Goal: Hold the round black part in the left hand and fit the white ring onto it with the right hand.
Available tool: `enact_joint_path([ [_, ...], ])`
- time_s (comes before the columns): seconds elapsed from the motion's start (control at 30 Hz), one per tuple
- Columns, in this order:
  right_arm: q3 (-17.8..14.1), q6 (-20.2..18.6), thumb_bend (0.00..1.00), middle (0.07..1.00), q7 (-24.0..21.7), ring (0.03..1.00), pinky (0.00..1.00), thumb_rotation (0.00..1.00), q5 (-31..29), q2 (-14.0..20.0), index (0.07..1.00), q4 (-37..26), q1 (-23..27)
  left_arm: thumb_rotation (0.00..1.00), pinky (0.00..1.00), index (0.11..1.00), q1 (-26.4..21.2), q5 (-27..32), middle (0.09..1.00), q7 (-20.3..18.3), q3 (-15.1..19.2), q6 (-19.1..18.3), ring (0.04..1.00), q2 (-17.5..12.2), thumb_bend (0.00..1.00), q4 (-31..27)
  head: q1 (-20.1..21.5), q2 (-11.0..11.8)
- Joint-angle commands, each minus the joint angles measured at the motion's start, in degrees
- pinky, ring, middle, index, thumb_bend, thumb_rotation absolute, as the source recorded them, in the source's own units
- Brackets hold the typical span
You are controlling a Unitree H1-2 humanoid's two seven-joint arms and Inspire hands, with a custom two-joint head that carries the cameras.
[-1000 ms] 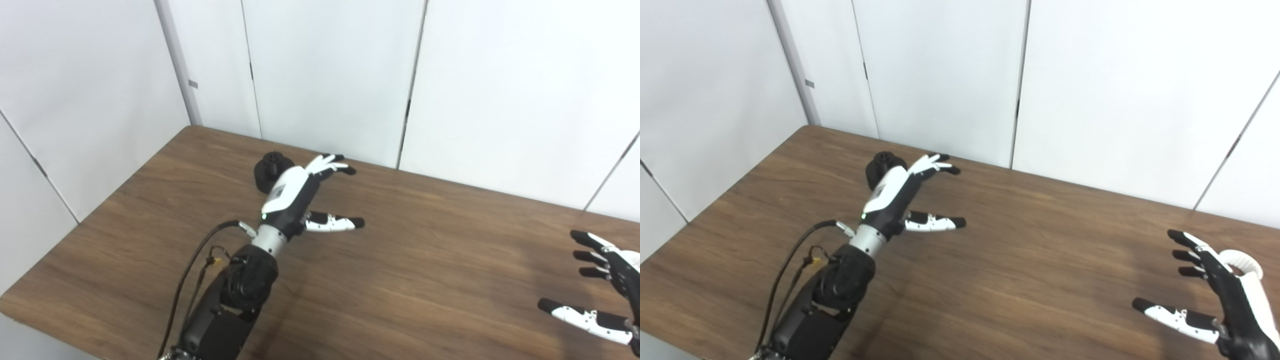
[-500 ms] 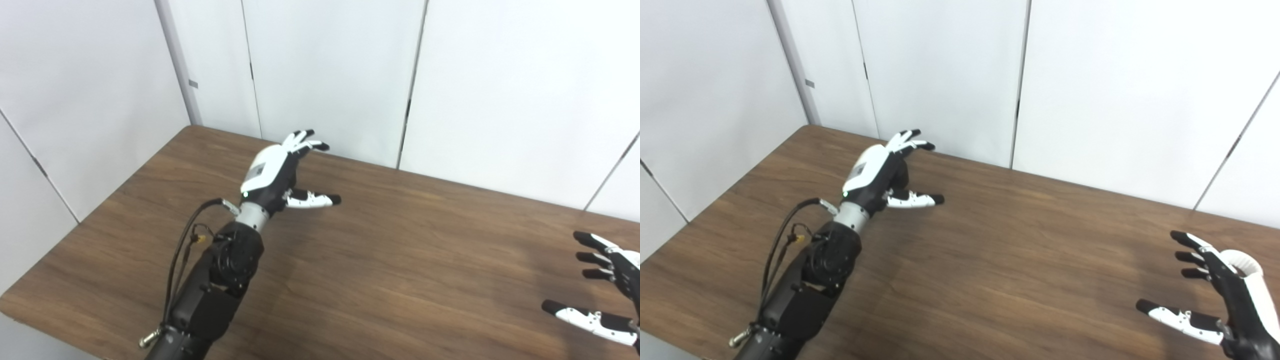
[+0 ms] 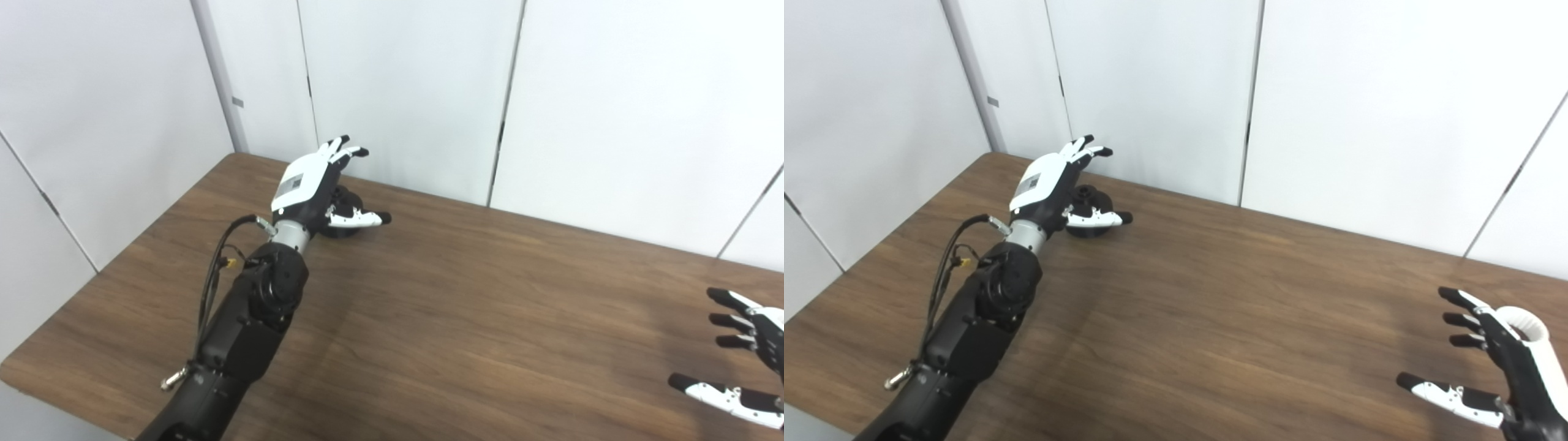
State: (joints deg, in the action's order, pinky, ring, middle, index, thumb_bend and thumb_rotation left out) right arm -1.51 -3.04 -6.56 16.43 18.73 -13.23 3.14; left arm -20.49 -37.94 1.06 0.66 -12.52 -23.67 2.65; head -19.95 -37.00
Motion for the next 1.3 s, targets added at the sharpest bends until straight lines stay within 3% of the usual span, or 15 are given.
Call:
enact_joint_path([
  [0.0, -0.8, 2.6, 0.7, 0.861, 0.7, 0.783, 0.68, 0.16, -0.7, 1.0, 0.825, -1.0, 1.4, 0.36, 0.95, 0.834, -4.0, -0.9, 0.99, 2.0, 0.5, 0.7, 1.0, -2.4, 0.97, -0.1, 0.0, -0.1],
  [0.33, -0.9, 2.3, 0.7, 0.858, 0.5, 0.776, 0.67, 0.15, -1.1, 0.9, 0.823, -1.5, 1.3, 0.33, 0.93, 0.81, -6.2, -1.5, 0.981, 2.9, 0.4, -1.1, 1.0, -5.1, 0.97, 3.9, 0.1, -0.1],
  [0.8, -0.7, 1.2, 0.71, 0.859, 0.4, 0.784, 0.67, 0.17, -0.4, 0.8, 0.822, -2.4, 1.0, 0.34, 0.9, 0.769, -7.9, -2.3, 0.976, 1.4, -1.5, -4.3, 1.0, -8.9, 1.0, 9.5, 0.4, -0.3],
  [1.13, -0.6, 0.4, 0.71, 0.854, 0.3, 0.785, 0.68, 0.18, -0.1, 0.6, 0.816, -2.8, 1.0, 0.48, 0.95, 0.774, -8.8, -2.5, 1.0, -2.4, -4.0, -9.3, 1.0, -11.0, 1.0, 11.5, 0.5, -0.4],
  [1.27, -0.6, 0.5, 0.71, 0.851, 0.3, 0.783, 0.68, 0.19, -0.1, 0.6, 0.815, -2.8, 0.9, 0.51, 0.97, 0.781, -8.9, -1.9, 1.0, -3.1, -4.6, -9.5, 1.0, -11.6, 1.0, 12.3, 0.7, -0.5],
])
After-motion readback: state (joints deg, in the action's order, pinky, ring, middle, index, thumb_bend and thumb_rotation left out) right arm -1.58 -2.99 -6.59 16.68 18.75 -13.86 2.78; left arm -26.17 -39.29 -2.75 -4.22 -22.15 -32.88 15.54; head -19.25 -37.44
